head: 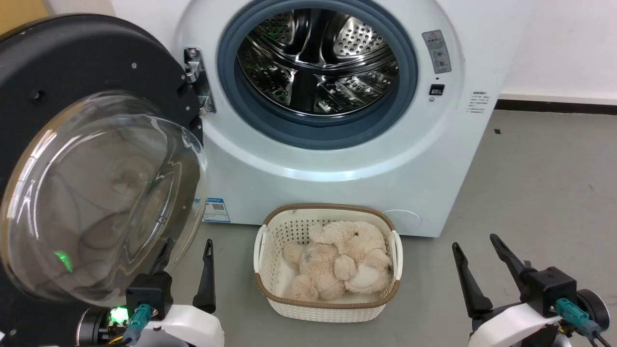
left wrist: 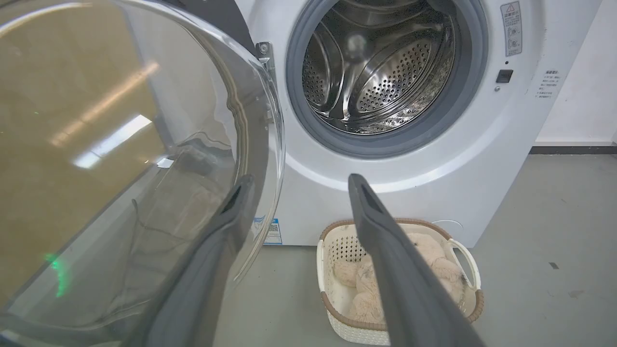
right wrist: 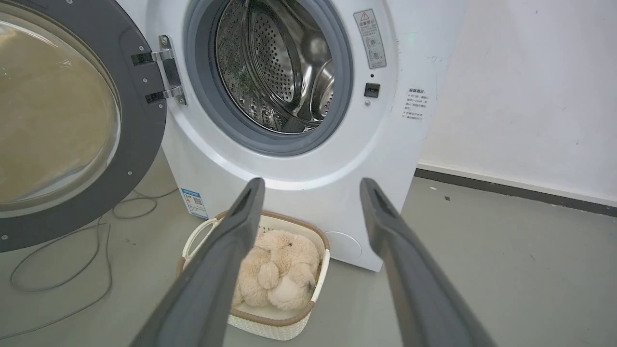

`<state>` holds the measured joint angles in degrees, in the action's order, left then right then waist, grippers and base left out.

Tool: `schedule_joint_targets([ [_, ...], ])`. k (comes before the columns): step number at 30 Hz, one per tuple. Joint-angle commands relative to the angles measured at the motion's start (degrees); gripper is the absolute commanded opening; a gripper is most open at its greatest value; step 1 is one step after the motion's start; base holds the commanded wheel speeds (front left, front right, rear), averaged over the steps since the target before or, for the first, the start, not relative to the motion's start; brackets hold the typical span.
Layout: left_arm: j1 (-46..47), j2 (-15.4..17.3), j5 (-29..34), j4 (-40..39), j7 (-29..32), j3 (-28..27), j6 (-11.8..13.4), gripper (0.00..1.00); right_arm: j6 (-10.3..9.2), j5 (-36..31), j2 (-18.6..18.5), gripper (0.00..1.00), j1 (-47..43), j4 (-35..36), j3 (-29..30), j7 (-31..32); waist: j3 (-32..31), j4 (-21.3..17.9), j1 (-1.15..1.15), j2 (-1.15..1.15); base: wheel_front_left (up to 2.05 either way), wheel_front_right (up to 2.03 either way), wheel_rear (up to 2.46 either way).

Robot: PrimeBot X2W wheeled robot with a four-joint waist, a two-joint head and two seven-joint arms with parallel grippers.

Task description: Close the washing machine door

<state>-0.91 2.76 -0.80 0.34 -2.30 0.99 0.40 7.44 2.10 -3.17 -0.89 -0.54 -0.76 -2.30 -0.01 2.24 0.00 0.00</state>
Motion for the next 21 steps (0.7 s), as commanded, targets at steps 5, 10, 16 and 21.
schedule_joint_targets([
  [5,-0.22,0.03,-0.85,0.01,-1.18,0.31,0.41,1.00,0.01,1.11,0.07,1.00,-0.51,-0.17,-0.46,-1.19,-0.09,2.02,0.00,0.00,0.00,0.00,0.00],
  [10,-0.31,0.03,-0.99,0.00,-1.66,0.44,0.51,1.00,0.01,1.52,0.08,1.00,-0.57,-0.26,-0.64,-1.67,-0.16,3.49,0.00,0.00,0.00,0.00,0.00],
  [16,-0.50,0.04,-1.11,0.00,-2.38,0.47,0.58,1.00,0.01,2.21,0.09,1.00,-0.67,-0.47,-0.98,-2.38,-0.31,5.88,0.00,0.00,0.00,0.00,0.00],
  [21,-0.74,0.04,-1.26,-0.10,-2.98,0.31,0.67,1.00,0.02,2.86,0.10,1.00,-0.76,-0.65,-1.35,-2.98,-0.49,7.89,0.00,0.00,0.00,0.00,0.00],
])
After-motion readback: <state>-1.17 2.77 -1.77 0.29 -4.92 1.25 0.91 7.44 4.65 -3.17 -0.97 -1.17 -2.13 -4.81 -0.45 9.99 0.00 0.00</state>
